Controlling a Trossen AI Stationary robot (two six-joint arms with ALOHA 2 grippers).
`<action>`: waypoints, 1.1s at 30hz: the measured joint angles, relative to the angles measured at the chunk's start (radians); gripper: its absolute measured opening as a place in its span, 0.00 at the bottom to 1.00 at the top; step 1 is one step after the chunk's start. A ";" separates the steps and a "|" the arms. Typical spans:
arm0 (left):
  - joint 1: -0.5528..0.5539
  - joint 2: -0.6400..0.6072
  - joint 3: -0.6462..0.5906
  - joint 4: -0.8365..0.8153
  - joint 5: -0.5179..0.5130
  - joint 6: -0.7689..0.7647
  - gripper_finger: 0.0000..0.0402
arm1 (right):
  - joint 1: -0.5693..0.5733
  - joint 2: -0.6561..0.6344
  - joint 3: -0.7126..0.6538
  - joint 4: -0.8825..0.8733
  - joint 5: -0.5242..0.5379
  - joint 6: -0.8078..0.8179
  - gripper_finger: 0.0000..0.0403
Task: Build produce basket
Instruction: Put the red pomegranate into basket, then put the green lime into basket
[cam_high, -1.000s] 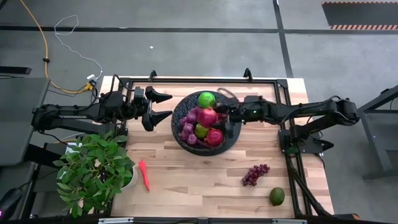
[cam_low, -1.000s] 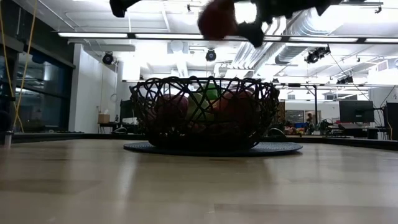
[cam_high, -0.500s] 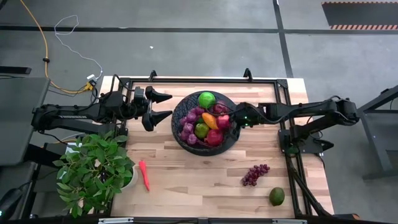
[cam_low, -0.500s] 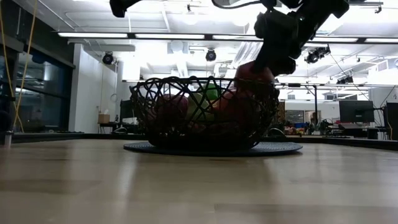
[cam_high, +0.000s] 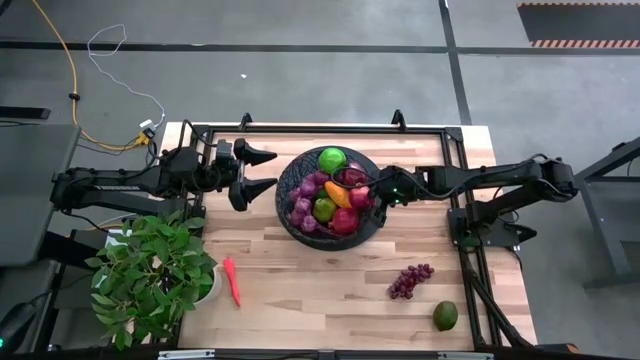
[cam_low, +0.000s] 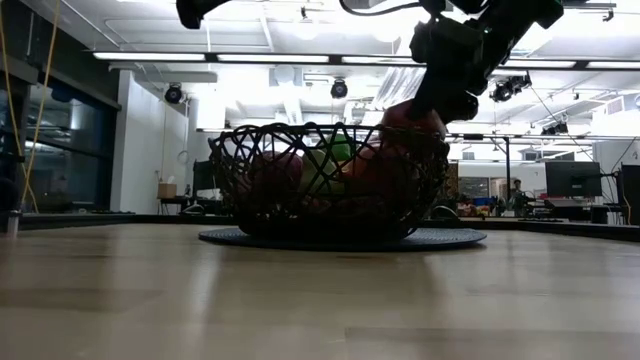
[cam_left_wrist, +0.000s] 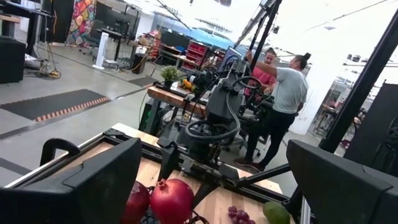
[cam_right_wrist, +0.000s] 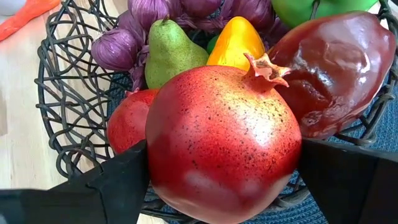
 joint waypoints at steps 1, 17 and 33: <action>0.000 0.000 0.000 0.000 0.000 0.000 0.97 | 0.000 0.000 0.000 0.000 0.000 -0.001 0.83; 0.000 0.000 0.000 0.000 0.000 0.002 0.97 | 0.000 0.000 0.000 -0.002 -0.005 0.003 0.85; 0.000 0.000 0.000 -0.002 0.000 0.001 0.97 | -0.019 -0.055 0.041 -0.057 0.002 -0.071 0.97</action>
